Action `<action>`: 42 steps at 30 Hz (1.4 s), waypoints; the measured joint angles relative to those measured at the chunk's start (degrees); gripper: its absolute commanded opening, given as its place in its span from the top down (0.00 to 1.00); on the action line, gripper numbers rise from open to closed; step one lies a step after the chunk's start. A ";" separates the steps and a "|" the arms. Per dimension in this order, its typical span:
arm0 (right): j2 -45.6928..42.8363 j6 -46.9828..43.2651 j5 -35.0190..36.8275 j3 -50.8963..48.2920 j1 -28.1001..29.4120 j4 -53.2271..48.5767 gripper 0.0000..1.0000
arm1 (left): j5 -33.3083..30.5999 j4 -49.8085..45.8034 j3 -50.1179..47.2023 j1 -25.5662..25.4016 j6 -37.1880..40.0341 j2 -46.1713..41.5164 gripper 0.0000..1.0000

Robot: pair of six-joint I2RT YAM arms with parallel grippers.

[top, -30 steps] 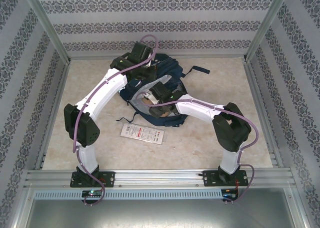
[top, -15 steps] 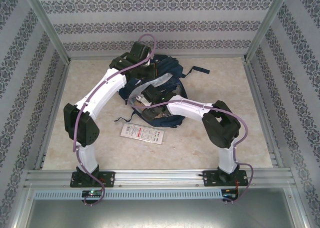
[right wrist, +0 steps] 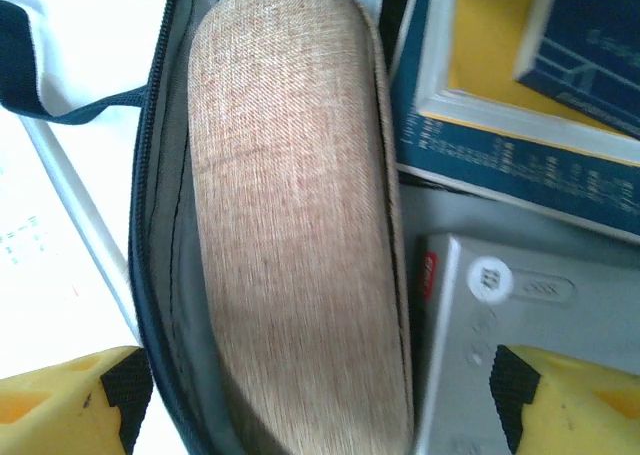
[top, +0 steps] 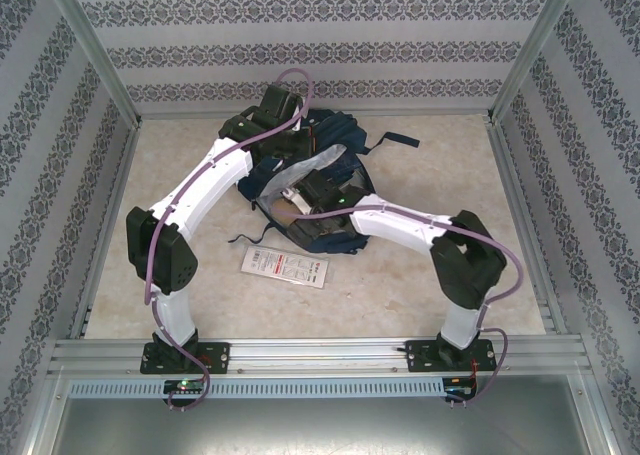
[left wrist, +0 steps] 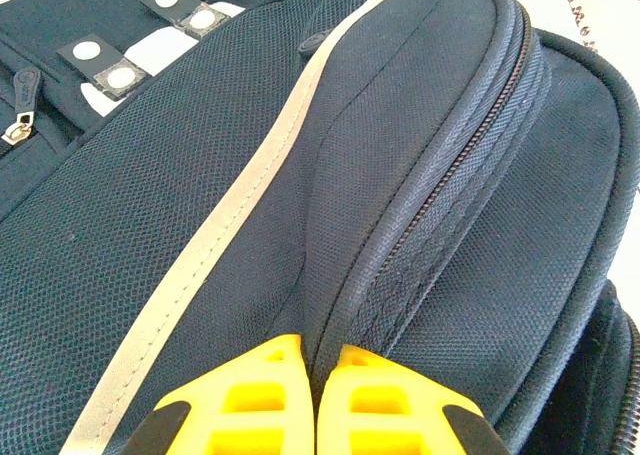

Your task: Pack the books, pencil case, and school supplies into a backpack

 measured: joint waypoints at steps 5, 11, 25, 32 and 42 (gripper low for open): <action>-8.44 3.28 0.17 -3.93 0.04 1.81 0.17 | -0.04 0.76 -2.01 0.00 0.00 -0.55 1.00; -14.27 7.93 -0.04 -8.41 0.63 4.48 0.26 | 0.28 2.14 -5.90 0.00 -0.07 -1.86 0.87; -18.58 26.21 -1.79 -26.40 3.50 9.97 0.41 | -1.42 5.42 -22.71 0.37 -3.80 -15.56 0.42; -18.05 34.77 -5.22 -30.03 2.64 15.34 0.45 | -4.00 7.28 -43.56 0.37 -9.27 -30.01 0.51; -12.44 40.06 -10.95 -31.36 -0.39 22.23 0.50 | -6.03 8.50 -64.76 -1.81 -19.98 -38.49 0.71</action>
